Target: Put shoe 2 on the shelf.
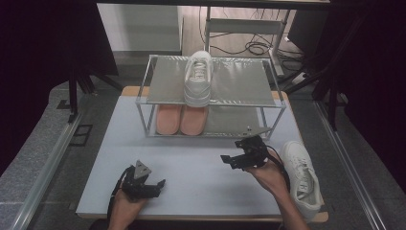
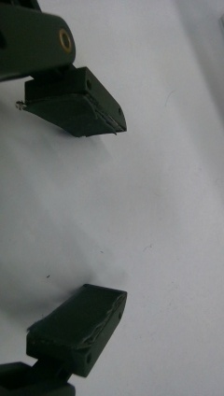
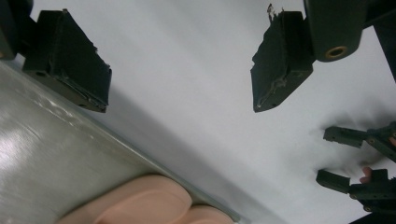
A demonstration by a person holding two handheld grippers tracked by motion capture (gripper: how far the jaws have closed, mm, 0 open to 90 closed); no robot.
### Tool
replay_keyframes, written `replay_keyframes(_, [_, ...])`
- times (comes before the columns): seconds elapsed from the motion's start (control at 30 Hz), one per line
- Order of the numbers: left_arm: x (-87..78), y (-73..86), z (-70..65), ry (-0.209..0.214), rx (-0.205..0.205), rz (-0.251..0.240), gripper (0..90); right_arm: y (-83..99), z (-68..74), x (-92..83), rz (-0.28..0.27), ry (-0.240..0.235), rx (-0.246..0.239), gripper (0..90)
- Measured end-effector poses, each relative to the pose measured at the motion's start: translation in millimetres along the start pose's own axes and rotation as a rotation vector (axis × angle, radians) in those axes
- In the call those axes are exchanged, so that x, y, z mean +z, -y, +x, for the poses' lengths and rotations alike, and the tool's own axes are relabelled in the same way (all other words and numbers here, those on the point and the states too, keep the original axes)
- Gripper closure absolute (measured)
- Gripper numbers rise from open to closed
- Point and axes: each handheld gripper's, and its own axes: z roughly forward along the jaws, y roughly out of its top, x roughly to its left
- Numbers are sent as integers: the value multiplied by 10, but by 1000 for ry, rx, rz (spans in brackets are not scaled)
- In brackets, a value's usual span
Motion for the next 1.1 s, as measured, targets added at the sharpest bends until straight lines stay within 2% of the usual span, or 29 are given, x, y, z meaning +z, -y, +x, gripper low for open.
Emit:
replay_keyframes(0.1, [1, 0, 0, 1, -3, -1, 167, 61, -36, -68, 11, 6, 19, 215])
replay_keyframes(0.17, [0, 0, 0, 1, -1, 0, 167, 92, -47, -109, 15, 19, 23, 260])
replay_keyframes(0.2, [1, 0, -3, 0, -5, -1, 167, 128, -62, -158, 32, 42, 23, 314])
replay_keyframes(0.23, [1, 0, -3, 0, -5, -1, 167, 128, -62, -158, 32, 42, 23, 314])
replay_keyframes(0.3, [3, 0, -3, 0, -5, -4, 168, 177, -81, -224, 49, 74, 20, 413])
replay_keyframes(0.43, [3, 0, -3, 0, -5, -4, 167, 227, -110, -287, 66, 108, 17, 502])
replay_keyframes(0.63, [0, -1, 1, 0, 0, 1, 167, 364, -199, -447, 83, 162, 48, 712])
replay_keyframes(0.73, [0, 0, -2, 0, -3, 1, 167, 452, -276, -582, 77, 211, 73, 838])
replay_keyframes(0.8, [0, 0, -2, 0, -4, 1, 167, 465, -289, -608, 75, 217, 81, 856])
replay_keyframes(0.83, [0, 0, -1, 1, -4, 1, 167, 497, -326, -678, 72, 237, 95, 885])
replay_keyframes(0.87, [0, 0, -2, 1, -4, 0, 167, 497, -326, -678, 72, 237, 95, 885])
replay_keyframes(1.0, [3, 0, -5, 1, -9, -4, 167, 585, -422, -843, 66, 293, 129, 900])
replay_keyframes(1.1, [3, 0, -5, 1, -9, -4, 167, 632, -471, -909, 63, 317, 146, 900])
